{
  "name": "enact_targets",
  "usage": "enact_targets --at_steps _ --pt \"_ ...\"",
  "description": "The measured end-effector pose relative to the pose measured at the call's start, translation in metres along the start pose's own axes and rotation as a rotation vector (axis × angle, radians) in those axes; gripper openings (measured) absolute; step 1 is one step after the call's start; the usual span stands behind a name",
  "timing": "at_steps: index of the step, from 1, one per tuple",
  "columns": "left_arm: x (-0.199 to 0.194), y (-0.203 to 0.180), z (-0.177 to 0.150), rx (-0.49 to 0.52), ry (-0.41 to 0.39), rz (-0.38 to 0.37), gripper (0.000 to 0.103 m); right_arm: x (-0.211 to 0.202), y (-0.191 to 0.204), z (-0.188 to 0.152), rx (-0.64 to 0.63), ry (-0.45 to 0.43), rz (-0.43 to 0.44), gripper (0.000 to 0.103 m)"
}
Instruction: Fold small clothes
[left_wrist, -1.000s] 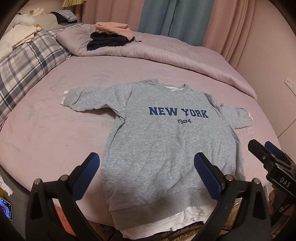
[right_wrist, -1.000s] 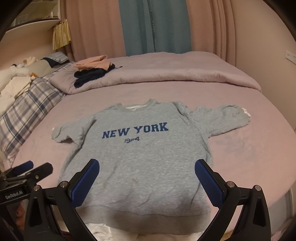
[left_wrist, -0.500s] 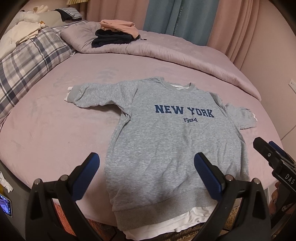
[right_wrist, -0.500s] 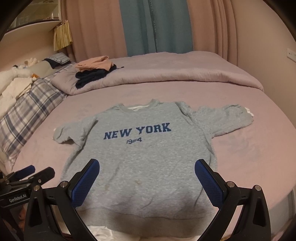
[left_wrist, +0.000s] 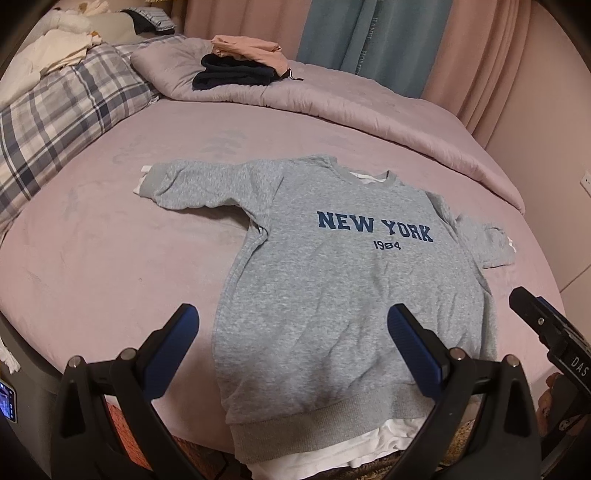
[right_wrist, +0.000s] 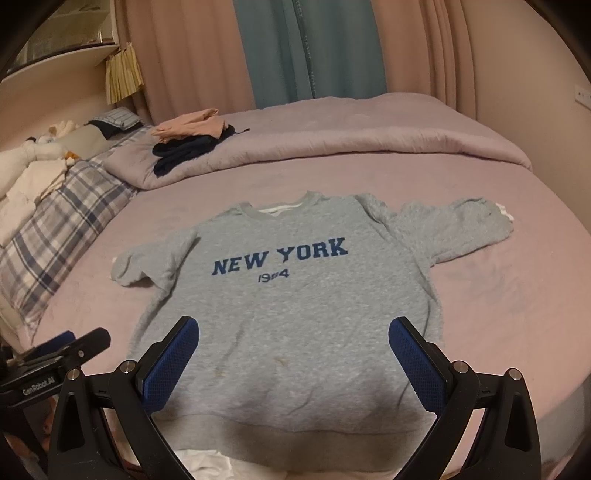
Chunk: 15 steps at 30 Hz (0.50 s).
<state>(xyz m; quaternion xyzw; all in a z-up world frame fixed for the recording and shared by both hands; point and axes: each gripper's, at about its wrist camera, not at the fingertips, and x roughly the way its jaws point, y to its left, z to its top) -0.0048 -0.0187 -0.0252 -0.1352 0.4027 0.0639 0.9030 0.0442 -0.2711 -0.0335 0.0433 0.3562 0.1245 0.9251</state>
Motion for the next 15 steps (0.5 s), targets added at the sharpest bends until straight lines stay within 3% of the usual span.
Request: enact_targets --at_steps 15 --pt "0.0046 -0.0028 -0.0045 0.022 0.006 0.001 0.102 0.0031 -0.0009 -0.0015 -0.001 0.017 -0.013 0.102"
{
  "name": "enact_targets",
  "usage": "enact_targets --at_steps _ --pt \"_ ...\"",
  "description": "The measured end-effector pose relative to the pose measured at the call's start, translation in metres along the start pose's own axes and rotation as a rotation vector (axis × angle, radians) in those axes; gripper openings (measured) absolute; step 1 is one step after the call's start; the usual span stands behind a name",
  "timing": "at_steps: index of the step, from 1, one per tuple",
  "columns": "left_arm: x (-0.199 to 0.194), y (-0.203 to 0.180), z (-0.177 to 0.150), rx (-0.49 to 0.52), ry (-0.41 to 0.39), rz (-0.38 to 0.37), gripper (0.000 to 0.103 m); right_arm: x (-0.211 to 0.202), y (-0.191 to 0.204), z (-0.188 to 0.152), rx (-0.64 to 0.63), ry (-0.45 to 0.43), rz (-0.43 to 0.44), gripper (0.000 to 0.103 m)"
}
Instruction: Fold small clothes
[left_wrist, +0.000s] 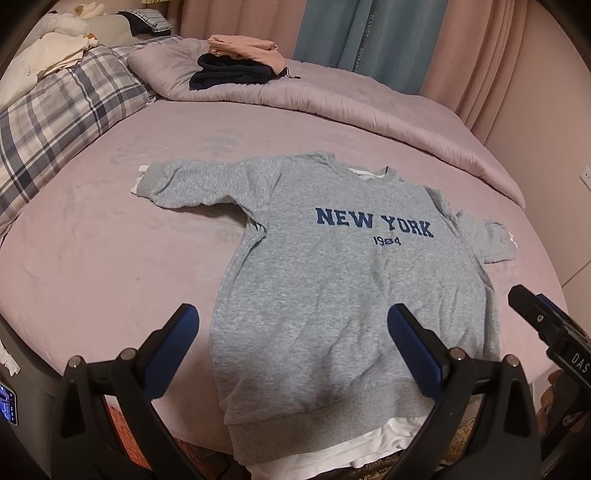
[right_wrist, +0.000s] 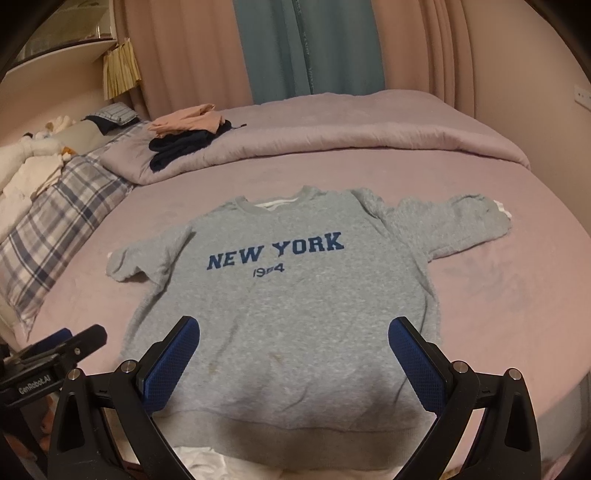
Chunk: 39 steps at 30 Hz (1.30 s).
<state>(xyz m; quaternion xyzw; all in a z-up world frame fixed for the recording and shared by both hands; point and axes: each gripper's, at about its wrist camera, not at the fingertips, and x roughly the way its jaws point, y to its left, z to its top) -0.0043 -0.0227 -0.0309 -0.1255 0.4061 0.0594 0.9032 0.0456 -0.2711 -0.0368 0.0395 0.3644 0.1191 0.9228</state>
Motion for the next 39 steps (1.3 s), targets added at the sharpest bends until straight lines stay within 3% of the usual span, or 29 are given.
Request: enact_targets --at_steps 16,39 --pt "0.001 -0.001 -0.003 -0.002 0.017 -0.040 0.102 0.001 -0.003 0.003 0.013 -0.002 -0.015 0.102" --pt "-0.005 0.005 -0.003 -0.049 0.027 -0.093 0.102 0.009 0.003 0.003 0.001 0.025 0.052 0.102"
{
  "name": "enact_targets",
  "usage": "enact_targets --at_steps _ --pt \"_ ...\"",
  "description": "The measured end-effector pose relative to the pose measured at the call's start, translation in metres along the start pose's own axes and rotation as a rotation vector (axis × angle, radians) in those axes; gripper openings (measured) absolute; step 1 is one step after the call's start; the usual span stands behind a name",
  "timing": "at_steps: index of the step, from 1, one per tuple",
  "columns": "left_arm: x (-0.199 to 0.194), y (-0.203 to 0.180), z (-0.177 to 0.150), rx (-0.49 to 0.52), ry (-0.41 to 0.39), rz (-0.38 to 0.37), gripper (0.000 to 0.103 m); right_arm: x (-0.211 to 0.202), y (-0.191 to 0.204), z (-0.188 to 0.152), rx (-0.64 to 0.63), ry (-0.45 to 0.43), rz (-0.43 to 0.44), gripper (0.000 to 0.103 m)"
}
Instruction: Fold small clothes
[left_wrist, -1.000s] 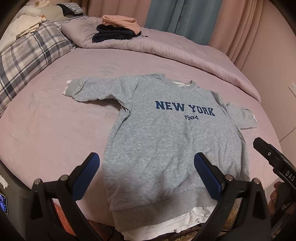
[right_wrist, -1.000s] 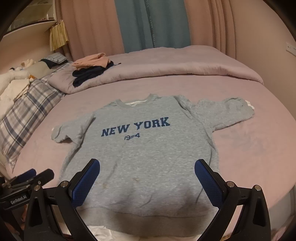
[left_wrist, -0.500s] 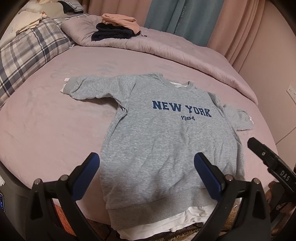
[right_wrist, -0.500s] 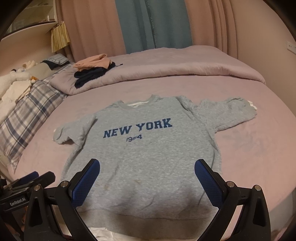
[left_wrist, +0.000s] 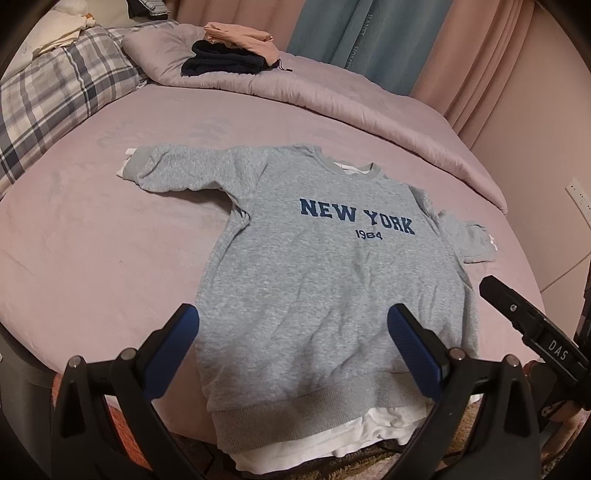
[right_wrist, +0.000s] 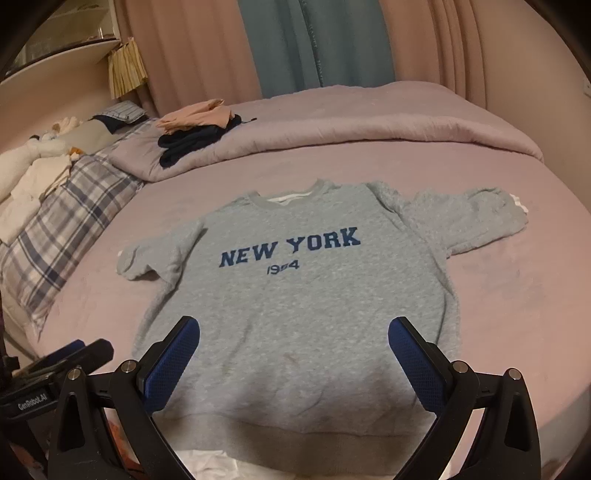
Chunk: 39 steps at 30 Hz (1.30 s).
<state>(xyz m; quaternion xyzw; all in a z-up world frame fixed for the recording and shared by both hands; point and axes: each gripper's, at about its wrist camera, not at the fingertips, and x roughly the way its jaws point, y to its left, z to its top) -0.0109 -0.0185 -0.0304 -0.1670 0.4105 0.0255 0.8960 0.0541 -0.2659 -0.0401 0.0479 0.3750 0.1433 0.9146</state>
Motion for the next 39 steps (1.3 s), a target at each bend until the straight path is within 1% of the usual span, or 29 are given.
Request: enact_targets --at_steps 9,18,23,28,33,37,39 --pt "0.001 0.006 0.001 -0.031 0.020 -0.026 0.102 -0.001 -0.006 0.000 0.023 -0.002 0.006 0.102" --pt "-0.003 0.009 0.004 -0.047 0.010 -0.046 0.102 -0.003 -0.011 0.004 0.046 -0.008 -0.009 0.102" --pt "-0.004 0.016 0.007 -0.061 0.006 -0.039 0.101 -0.004 -0.016 0.005 0.061 -0.006 -0.013 0.102" --pt "-0.005 0.020 0.011 -0.067 -0.008 -0.024 0.101 -0.005 -0.024 0.008 0.078 -0.012 -0.036 0.102" --pt "-0.003 0.018 0.012 -0.057 -0.005 -0.014 0.101 -0.007 -0.034 0.011 0.097 -0.023 -0.050 0.102" --pt "-0.003 0.017 0.011 -0.049 0.009 -0.030 0.101 -0.010 -0.046 0.015 0.111 -0.043 -0.094 0.102" --pt "-0.003 0.018 0.011 -0.051 0.008 -0.028 0.101 -0.010 -0.054 0.018 0.128 -0.046 -0.102 0.102"
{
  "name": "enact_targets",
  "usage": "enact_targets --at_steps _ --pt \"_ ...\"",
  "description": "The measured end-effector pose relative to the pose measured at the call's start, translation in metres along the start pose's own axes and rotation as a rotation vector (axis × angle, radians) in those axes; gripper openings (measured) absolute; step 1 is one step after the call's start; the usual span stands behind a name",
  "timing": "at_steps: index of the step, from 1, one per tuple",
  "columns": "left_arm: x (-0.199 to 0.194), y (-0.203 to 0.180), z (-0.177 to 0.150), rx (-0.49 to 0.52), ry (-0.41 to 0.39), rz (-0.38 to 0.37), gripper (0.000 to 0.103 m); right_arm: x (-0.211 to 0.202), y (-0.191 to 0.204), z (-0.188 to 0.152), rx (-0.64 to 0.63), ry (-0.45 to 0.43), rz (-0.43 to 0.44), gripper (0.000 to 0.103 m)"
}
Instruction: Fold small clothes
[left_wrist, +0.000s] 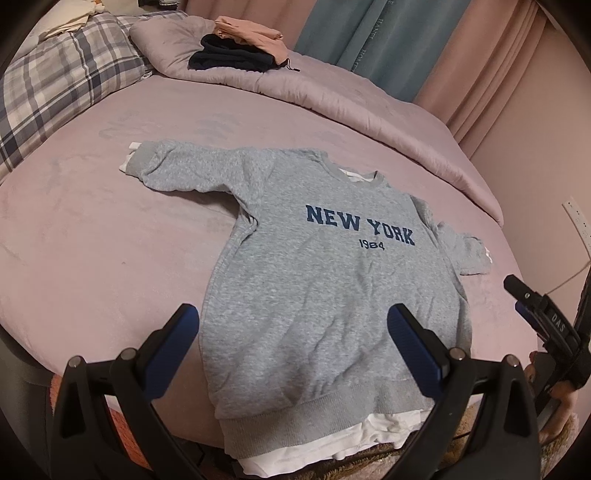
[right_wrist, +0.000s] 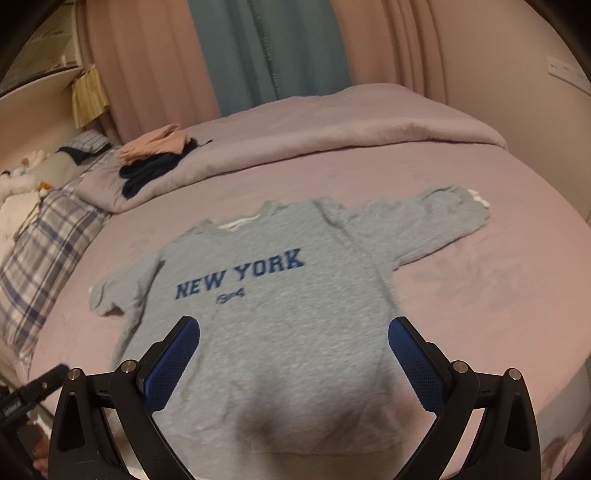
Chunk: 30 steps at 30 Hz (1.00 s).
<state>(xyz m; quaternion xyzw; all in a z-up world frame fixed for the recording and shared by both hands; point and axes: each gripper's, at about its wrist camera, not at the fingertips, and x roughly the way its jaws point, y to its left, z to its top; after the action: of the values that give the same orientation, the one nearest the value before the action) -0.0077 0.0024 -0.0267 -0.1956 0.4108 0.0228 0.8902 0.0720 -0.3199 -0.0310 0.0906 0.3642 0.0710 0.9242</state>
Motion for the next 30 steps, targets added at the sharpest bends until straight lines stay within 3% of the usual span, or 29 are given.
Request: enact_targets --at_steps 12,20,26,30 --pt "0.012 0.009 0.006 -0.047 0.026 0.004 0.101 -0.002 -0.040 0.014 0.109 -0.030 -0.040 0.101" --pt "0.018 0.029 0.022 -0.108 0.016 0.024 0.101 0.001 -0.080 0.028 0.241 -0.034 -0.019 0.092" --pt "0.029 0.057 0.042 -0.196 0.003 0.083 0.101 0.006 -0.114 0.042 0.339 -0.048 -0.003 0.086" --pt "0.044 0.073 0.060 -0.227 -0.001 0.094 0.092 0.015 -0.143 0.051 0.418 -0.050 0.013 0.078"
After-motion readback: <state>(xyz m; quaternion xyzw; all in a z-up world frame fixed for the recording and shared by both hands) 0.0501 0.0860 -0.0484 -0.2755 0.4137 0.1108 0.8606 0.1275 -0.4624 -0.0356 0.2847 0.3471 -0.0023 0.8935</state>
